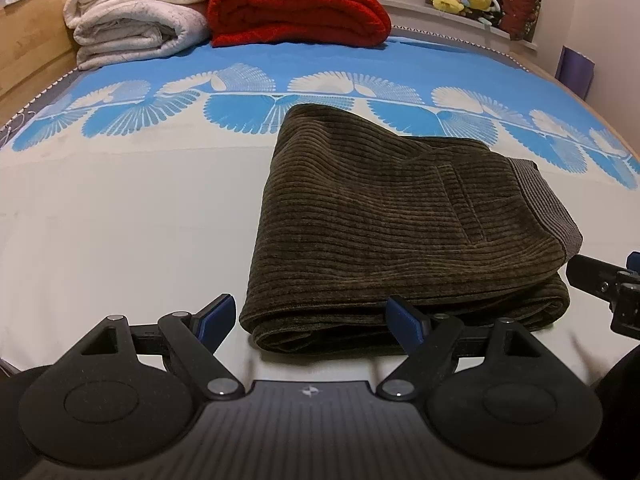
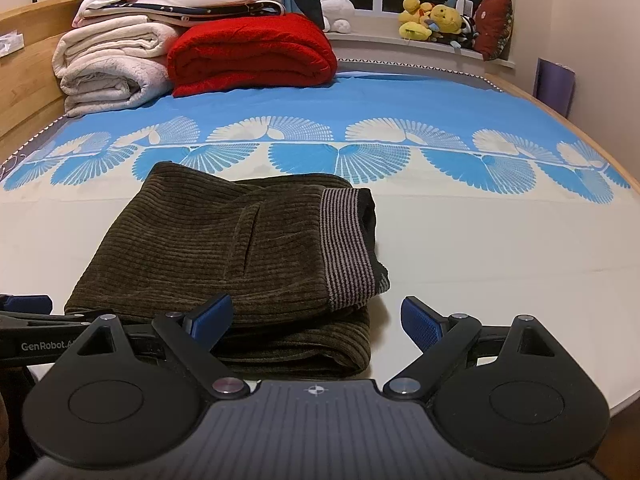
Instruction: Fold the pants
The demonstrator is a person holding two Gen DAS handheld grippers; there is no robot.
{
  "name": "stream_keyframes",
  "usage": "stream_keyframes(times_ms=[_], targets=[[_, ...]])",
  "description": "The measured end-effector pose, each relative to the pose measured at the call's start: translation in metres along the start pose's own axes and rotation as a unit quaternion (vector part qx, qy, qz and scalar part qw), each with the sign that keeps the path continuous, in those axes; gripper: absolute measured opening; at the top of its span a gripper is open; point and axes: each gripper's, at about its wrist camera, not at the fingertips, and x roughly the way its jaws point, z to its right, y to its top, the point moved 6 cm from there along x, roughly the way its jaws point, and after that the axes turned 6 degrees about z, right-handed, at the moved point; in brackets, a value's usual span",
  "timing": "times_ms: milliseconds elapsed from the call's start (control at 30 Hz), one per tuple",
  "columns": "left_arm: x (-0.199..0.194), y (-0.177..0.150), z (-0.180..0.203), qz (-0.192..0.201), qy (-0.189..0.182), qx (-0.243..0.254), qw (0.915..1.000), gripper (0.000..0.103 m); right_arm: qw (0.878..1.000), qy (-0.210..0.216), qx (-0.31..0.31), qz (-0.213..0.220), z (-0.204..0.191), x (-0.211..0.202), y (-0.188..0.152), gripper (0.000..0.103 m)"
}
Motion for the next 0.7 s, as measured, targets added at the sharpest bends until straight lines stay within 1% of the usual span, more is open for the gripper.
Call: stream_keyframes(times_ms=[700], targets=[[-0.0019, -0.0011, -0.0002, 0.004, 0.004, 0.005, 1.0, 0.086, 1.0, 0.0, -0.001, -0.001, -0.0002, 0.0001, -0.0008, 0.092]])
